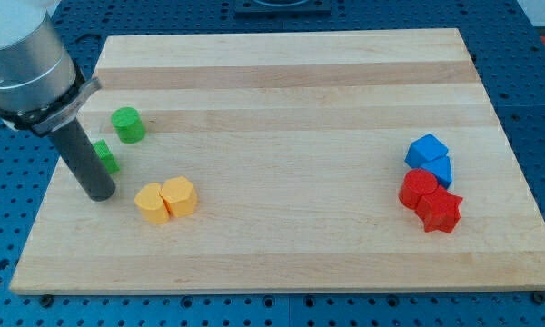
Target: Slide the green star and green circle towards up
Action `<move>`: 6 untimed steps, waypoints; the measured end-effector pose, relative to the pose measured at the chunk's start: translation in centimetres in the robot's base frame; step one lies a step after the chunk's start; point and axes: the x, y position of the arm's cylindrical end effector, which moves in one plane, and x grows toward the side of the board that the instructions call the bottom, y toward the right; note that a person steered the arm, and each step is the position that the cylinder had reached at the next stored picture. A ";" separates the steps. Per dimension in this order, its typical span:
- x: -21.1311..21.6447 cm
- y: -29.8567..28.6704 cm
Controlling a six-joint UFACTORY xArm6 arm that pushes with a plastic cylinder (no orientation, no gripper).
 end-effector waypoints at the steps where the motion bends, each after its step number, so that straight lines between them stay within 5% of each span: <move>1: 2.9 -0.3; 6: -4.0 -2.2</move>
